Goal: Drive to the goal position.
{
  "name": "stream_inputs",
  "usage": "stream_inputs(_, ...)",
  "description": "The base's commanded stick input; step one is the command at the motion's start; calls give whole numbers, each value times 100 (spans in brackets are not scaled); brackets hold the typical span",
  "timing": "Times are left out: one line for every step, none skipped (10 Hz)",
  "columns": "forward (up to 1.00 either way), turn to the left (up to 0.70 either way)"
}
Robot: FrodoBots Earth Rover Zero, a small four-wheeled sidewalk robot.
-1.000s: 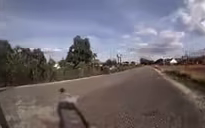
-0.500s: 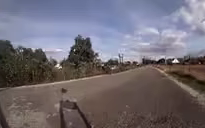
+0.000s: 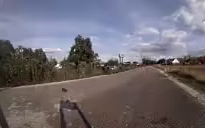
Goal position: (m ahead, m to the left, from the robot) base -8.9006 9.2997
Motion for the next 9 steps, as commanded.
stream_inputs(4, 0)
stream_inputs(1, 0)
stream_inputs(3, 0)
stream_inputs(2, 0)
stream_inputs(0, 0)
stream_inputs(1, 0)
stream_inputs(3, 0)
stream_inputs(1, 0)
stream_inputs(4, 0)
